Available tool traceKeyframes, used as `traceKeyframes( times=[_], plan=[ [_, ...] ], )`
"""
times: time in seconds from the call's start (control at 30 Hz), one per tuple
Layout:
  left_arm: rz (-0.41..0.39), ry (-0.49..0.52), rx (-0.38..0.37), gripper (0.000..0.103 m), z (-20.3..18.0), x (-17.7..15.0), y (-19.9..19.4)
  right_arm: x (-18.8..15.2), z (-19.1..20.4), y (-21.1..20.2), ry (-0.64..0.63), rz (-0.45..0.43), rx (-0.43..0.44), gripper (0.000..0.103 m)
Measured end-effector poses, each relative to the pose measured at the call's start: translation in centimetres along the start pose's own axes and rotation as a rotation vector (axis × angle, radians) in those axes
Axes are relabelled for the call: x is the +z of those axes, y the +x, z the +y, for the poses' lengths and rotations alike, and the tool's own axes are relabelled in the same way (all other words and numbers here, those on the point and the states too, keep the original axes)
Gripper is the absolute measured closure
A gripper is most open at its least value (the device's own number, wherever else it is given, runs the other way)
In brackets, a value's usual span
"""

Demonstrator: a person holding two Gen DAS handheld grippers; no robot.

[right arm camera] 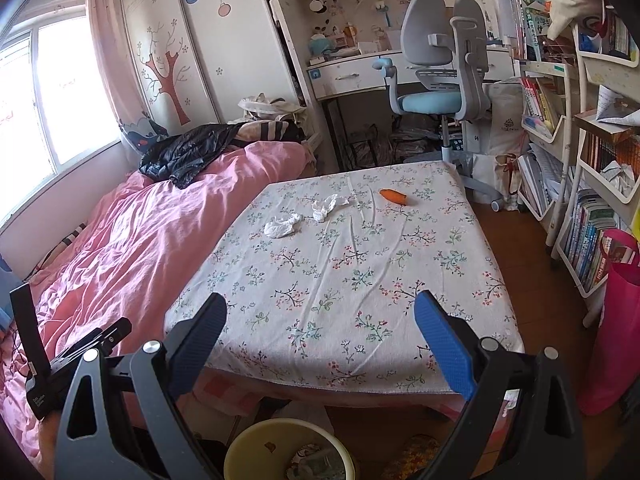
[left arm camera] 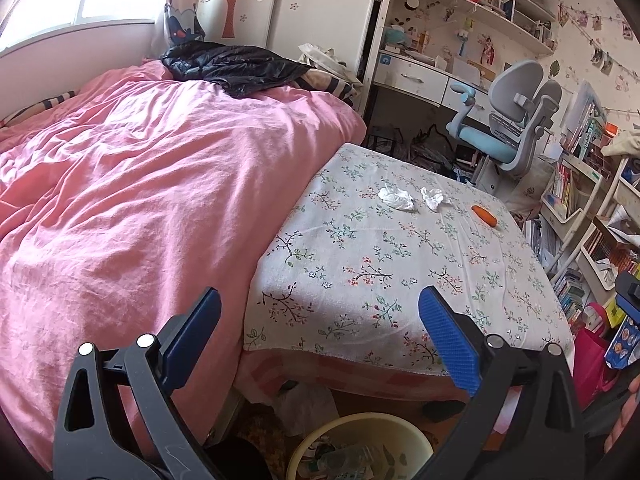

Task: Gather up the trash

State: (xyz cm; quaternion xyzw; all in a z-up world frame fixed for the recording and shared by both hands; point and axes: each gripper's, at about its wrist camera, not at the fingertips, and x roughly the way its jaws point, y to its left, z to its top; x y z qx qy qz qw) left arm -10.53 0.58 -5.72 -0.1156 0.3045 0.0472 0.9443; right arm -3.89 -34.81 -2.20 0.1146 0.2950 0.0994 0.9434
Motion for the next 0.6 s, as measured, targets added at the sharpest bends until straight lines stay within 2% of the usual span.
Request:
traceKeyframes(
  times=[0.6],
  plan=[
    [0.001,-0.015,0.000,0.008,0.07,-0.02,0.10,0.05,0.08,0.10,0.000,0.001,-0.002,0.012]
  ],
)
